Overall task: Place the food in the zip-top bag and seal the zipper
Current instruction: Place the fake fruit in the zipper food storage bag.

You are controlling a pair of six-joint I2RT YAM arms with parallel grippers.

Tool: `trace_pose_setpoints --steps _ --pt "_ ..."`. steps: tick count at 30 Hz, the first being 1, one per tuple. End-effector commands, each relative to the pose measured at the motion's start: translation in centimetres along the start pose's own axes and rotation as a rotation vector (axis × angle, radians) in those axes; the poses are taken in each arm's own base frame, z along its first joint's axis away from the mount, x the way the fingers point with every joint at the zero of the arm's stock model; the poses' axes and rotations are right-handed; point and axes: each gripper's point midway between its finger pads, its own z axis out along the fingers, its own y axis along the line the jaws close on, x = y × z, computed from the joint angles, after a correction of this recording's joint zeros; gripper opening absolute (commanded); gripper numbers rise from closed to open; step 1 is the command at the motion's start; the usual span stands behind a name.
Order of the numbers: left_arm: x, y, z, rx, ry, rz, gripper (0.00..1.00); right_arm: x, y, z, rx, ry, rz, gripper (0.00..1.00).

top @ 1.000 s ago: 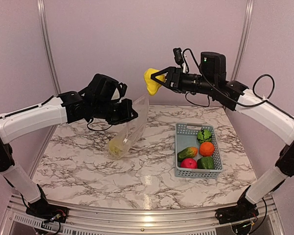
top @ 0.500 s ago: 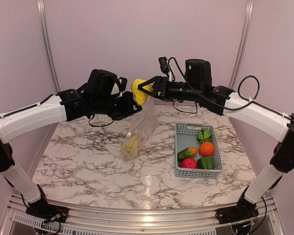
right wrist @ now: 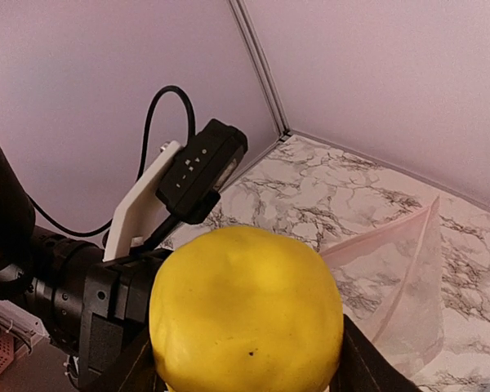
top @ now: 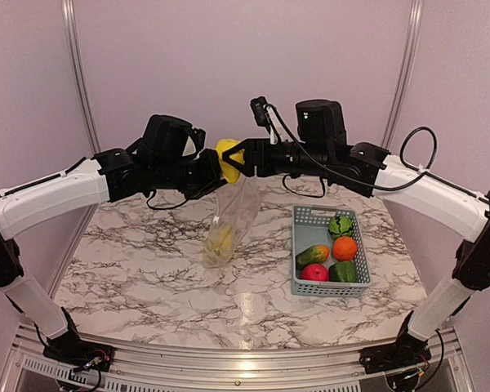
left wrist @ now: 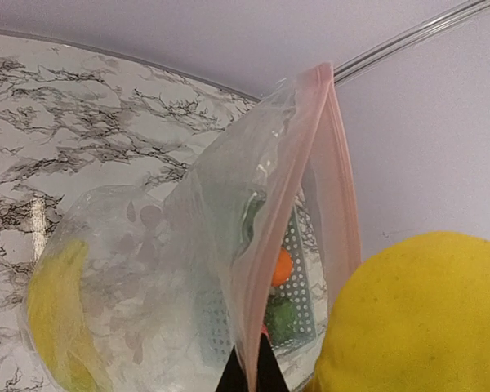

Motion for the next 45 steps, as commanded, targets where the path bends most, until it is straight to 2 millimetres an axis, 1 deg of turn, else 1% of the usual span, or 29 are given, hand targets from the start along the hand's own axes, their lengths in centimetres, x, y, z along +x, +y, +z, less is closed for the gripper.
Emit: trace_pose_setpoints --steps 1,4,8,13,15,16,18,19,20,23,28,31,34,35,37,38,40,42,45 --pt "-2.1 -1.9 -1.6 0.074 -0.078 -0.031 0.0 0.3 0.9 -0.9 0.027 0.032 -0.06 0.42" --pt "-2.9 -1.1 -1.7 0.055 -0.116 -0.061 0.0 0.7 0.6 -1.1 0.041 0.047 -0.077 0.42" --pt "-3.7 -0.5 -2.1 0.063 -0.147 -0.099 0.0 1.6 0.2 -1.4 0.056 0.073 -0.091 0.43" --pt "-3.8 -0.3 -1.8 0.061 -0.149 -0.107 0.0 1.7 -0.3 -1.5 0.085 0.072 -0.096 0.43" --pt "-3.8 -0.2 -1.8 0.062 -0.149 -0.113 0.0 1.5 -0.7 -1.2 0.109 0.074 -0.096 0.43" --pt "-3.9 -0.3 -1.7 0.063 -0.149 -0.113 0.0 1.8 -1.2 -0.9 0.131 0.086 -0.096 0.43" --pt "-3.9 -0.3 -1.7 0.065 -0.152 -0.113 0.0 1.8 -2.2 -0.5 0.194 0.108 -0.093 0.43" --pt "-4.0 -0.3 -1.8 0.064 -0.154 -0.114 0.0 1.9 -3.1 -0.3 0.241 0.124 -0.09 0.45" --pt "-4.1 -0.2 -1.8 0.06 -0.158 -0.113 0.0 2.0 -3.4 -0.2 0.266 0.139 -0.088 0.47" --pt "-4.2 0.1 -2.0 0.044 -0.167 -0.112 0.0 1.7 -4.0 -0.2 0.309 0.159 -0.078 0.54" --pt "-4.0 0.5 -1.9 0.031 -0.164 -0.109 0.0 0.8 -3.5 -0.4 0.304 0.145 -0.065 0.66" --pt "-3.8 0.7 -1.8 0.024 -0.155 -0.112 0.0 0.4 -2.5 -0.2 0.252 0.145 -0.044 0.73" --pt "-3.6 0.9 -1.7 0.016 -0.148 -0.11 0.0 -1.0 -1.8 -0.6 0.231 0.112 -0.017 0.77" --pt "-3.4 1.1 -1.6 0.009 -0.145 -0.11 0.0 -1.5 -1.7 -0.8 0.228 0.098 -0.01 0.82" --pt "-3.3 1.3 -1.6 0.002 -0.141 -0.109 0.0 -2.3 -1.9 -1.2 0.245 0.076 0.001 0.86" --pt "-3.3 1.4 -1.6 0.001 -0.138 -0.109 0.0 -2.5 -2.2 -1.4 0.267 0.074 0.013 0.86" --pt "-3.2 1.3 -1.5 0.002 -0.134 -0.106 0.0 -2.3 -3.7 -1.7 0.326 0.075 0.027 0.82" --pt "-3.2 1.4 -1.5 0.0 -0.133 -0.103 0.0 -1.8 -5.0 -1.9 0.376 0.086 0.031 0.79" --pt "-3.1 1.3 -1.5 0.004 -0.127 -0.098 0.0 -0.4 -6.0 -1.4 0.387 0.128 0.036 0.72"
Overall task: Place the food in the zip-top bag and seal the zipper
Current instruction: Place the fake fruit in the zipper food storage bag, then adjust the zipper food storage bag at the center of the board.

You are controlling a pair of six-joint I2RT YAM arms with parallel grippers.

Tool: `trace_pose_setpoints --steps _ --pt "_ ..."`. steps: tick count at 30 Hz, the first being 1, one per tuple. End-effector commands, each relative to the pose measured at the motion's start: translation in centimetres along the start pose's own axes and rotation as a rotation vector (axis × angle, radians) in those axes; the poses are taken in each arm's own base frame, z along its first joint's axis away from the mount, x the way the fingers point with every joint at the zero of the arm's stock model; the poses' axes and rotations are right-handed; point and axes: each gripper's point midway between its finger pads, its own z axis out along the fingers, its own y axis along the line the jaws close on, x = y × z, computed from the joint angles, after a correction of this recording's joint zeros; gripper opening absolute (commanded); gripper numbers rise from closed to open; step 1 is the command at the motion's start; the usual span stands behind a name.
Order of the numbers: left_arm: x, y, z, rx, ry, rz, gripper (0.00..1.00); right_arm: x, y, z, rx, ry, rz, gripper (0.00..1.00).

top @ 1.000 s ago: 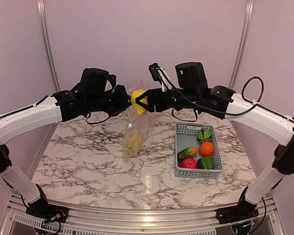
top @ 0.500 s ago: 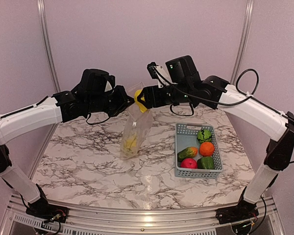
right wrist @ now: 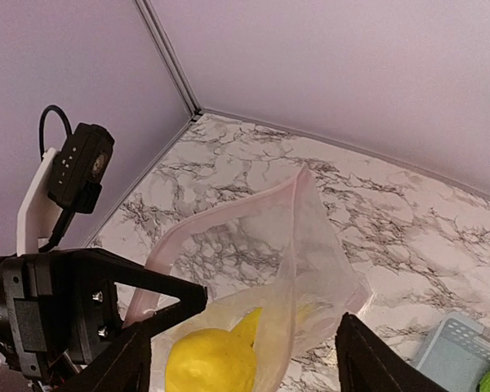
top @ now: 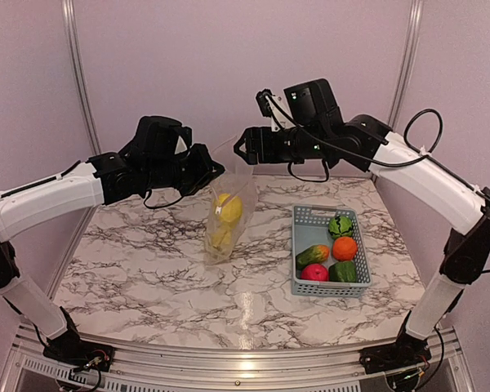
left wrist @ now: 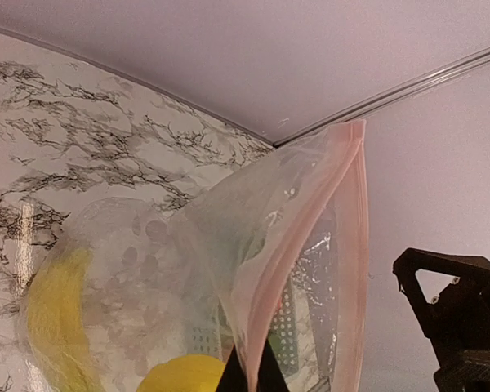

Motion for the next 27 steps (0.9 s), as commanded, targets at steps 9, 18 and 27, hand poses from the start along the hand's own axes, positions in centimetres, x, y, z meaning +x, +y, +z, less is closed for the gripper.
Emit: trace_pose_setpoints --steps 9,18,27 --pt "0.0 0.1 -0.7 0.003 0.01 0.025 0.0 4.7 -2.8 2.5 0.092 0.168 0.051 0.49" --pt "0.0 0.5 -0.5 -0.045 0.027 0.096 0.14 4.1 -1.9 2.6 0.034 0.198 0.071 0.0" --pt "-0.4 2.1 -1.9 -0.22 0.078 0.224 0.28 3.1 -1.4 2.2 0.019 0.183 0.074 0.0"
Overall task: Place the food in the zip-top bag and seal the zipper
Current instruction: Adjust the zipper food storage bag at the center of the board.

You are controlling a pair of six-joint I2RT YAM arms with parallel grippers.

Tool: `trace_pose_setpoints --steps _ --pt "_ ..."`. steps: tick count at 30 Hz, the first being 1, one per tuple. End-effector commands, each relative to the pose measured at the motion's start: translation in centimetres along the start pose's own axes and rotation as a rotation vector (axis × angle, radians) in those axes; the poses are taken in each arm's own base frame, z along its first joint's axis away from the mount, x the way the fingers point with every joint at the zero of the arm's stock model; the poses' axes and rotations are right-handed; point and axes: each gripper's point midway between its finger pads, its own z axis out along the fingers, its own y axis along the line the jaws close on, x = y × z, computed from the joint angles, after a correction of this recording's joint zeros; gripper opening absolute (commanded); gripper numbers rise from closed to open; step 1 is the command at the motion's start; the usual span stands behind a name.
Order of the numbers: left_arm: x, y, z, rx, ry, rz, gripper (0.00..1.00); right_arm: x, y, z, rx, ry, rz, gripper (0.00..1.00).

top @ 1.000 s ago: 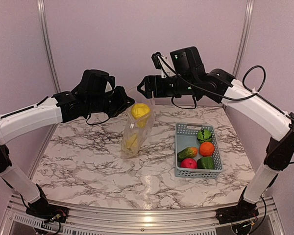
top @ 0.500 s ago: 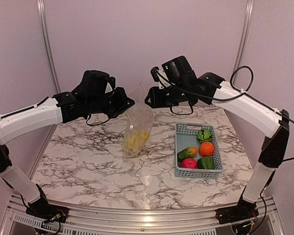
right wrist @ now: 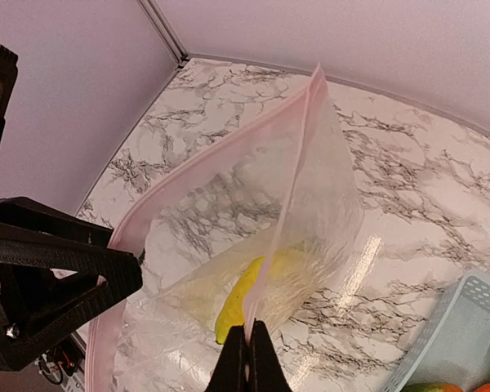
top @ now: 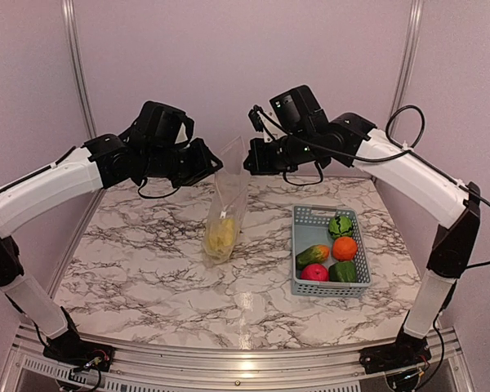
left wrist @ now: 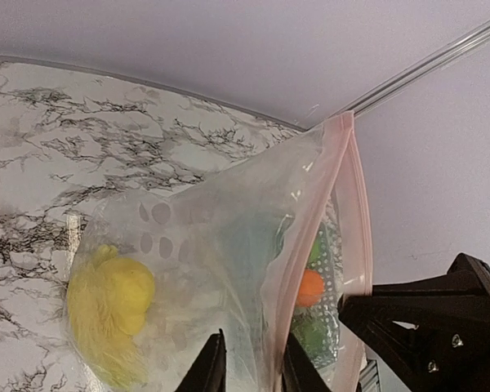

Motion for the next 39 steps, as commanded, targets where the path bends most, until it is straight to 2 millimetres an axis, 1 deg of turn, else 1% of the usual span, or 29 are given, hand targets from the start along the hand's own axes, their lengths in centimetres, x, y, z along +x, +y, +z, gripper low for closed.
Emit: trace_pose_setpoints --steps 1,4,9,10,11,13,16,18,21,24,27,30,33,35,39 --pt "0.5 2.0 -0.9 -0.109 0.041 0.087 0.28 -0.5 0.2 -0.4 -0.009 0.002 0.013 0.0" --pt "1.0 2.4 -1.1 -0.124 0.068 0.104 0.26 -0.5 0.2 -0.4 -0.011 0.003 0.019 0.0" --pt "2.9 2.3 -0.2 -0.103 0.166 0.109 0.23 -0.7 0.3 -0.5 -0.015 -0.005 0.025 0.0" --pt "3.1 2.3 -0.1 -0.102 0.175 0.109 0.22 -0.7 0.2 -0.4 -0.014 -0.005 0.025 0.0" --pt "3.2 2.4 0.0 -0.104 0.18 0.109 0.2 -0.7 0.3 -0.4 -0.015 -0.005 0.024 0.0" --pt "3.1 2.3 0.0 -0.104 0.177 0.117 0.12 -0.7 0.3 -0.5 -0.015 -0.006 0.024 0.0" --pt "2.2 1.6 -0.2 -0.092 0.153 0.131 0.03 -0.4 0.9 -0.5 -0.052 0.008 0.022 0.0" --pt "1.4 0.9 -0.6 -0.079 0.131 0.152 0.0 -0.5 1.0 -0.6 -0.056 0.006 0.023 0.0" --pt "-0.1 0.1 -1.4 -0.086 0.097 0.183 0.0 -1.2 1.0 -1.1 -0.061 -0.011 0.027 0.0" --pt "-1.6 -0.2 -2.5 -0.115 0.06 0.216 0.0 -2.6 1.7 -2.2 -0.088 -0.05 0.025 0.0" --pt "-2.3 0.1 -2.9 -0.15 0.041 0.247 0.0 -3.4 2.3 -2.8 -0.121 -0.081 0.024 0.0" --pt "-1.7 1.1 -2.3 -0.194 0.071 0.273 0.0 -3.1 2.4 -2.7 -0.139 -0.069 0.027 0.0" --pt "-0.4 1.8 -1.4 -0.211 0.129 0.277 0.0 -2.7 2.6 -2.7 -0.158 -0.057 0.034 0.0" --pt "0.1 2.1 -1.0 -0.218 0.147 0.278 0.0 -2.4 2.4 -2.8 -0.177 -0.05 0.052 0.02" --pt "0.3 2.5 -0.9 -0.229 0.153 0.288 0.0 -2.2 0.5 -3.4 -0.193 -0.052 0.12 0.1"
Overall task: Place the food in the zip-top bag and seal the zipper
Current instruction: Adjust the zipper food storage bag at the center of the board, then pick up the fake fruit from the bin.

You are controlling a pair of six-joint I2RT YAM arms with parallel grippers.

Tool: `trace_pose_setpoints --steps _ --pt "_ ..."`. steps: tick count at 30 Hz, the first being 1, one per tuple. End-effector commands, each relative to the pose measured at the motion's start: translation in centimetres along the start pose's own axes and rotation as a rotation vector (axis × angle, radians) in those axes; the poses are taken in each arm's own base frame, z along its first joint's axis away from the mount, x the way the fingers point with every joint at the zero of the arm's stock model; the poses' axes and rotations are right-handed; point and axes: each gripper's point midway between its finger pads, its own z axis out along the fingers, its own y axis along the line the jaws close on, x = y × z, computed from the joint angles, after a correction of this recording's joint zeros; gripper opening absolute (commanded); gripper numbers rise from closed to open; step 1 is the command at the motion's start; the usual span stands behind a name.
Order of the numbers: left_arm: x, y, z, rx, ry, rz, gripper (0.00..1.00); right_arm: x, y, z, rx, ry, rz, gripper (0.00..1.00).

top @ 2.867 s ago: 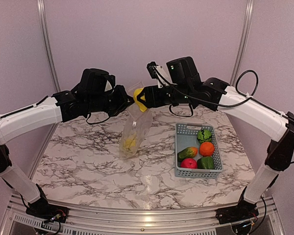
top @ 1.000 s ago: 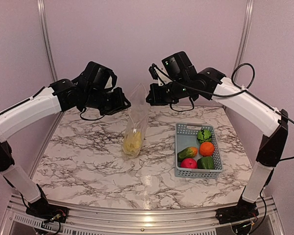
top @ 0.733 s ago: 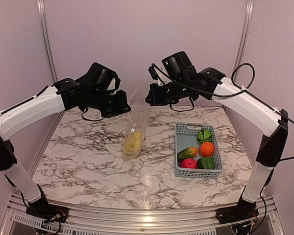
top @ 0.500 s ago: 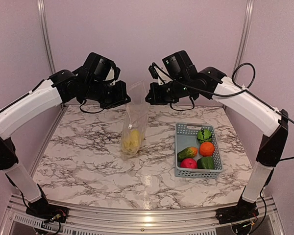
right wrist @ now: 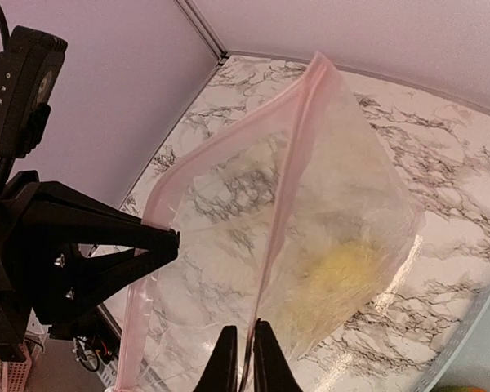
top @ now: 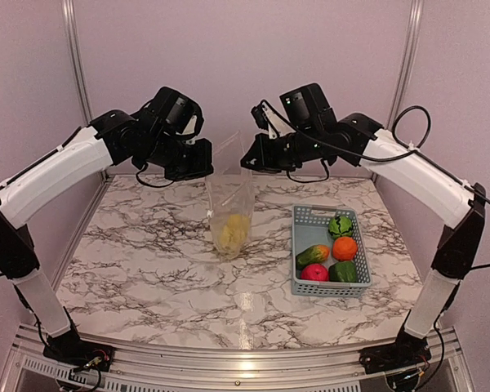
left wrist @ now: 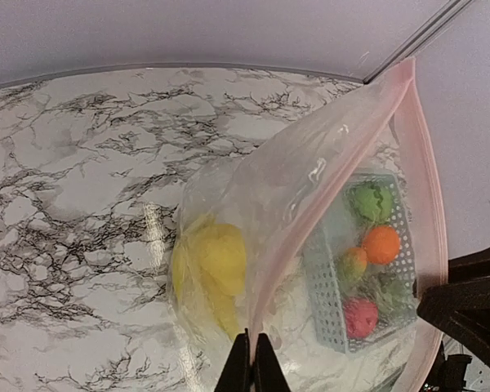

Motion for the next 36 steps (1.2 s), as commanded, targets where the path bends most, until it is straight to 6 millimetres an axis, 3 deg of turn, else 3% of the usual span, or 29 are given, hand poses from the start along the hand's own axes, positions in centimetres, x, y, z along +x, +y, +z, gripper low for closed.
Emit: trace_pose_setpoints --steps 1,7,12,16,19,26,32,36 --pt "0.9 1.1 0.3 -0.045 0.038 0.036 0.0 -1.7 -0.9 -2.8 -0.045 -0.064 0.062 0.12" --pt "1.1 1.1 0.7 -0.045 0.048 0.042 0.0 -0.8 -4.8 -4.9 0.071 -0.067 0.024 0.22" --pt "0.9 1.1 0.5 -0.045 0.041 0.048 0.0 2.2 -9.8 -6.5 0.192 -0.03 0.045 0.25" --pt "0.7 1.2 0.1 -0.05 0.035 0.058 0.0 4.6 -13.6 -8.2 0.299 -0.003 0.052 0.34" --pt "0.6 1.2 0.0 -0.049 0.03 0.062 0.0 7.1 -16.2 -8.8 0.379 0.059 0.055 0.41" --pt "0.6 1.0 0.1 -0.041 0.034 0.064 0.0 12.1 -21.1 -9.3 0.496 0.133 0.192 0.46" --pt "0.8 0.8 0.2 -0.03 0.045 0.063 0.0 11.5 -25.5 -9.8 0.64 0.107 0.204 0.48" --pt "0.8 0.8 0.2 -0.031 0.046 0.068 0.0 10.8 -27.8 -9.0 0.691 0.136 0.177 0.53"
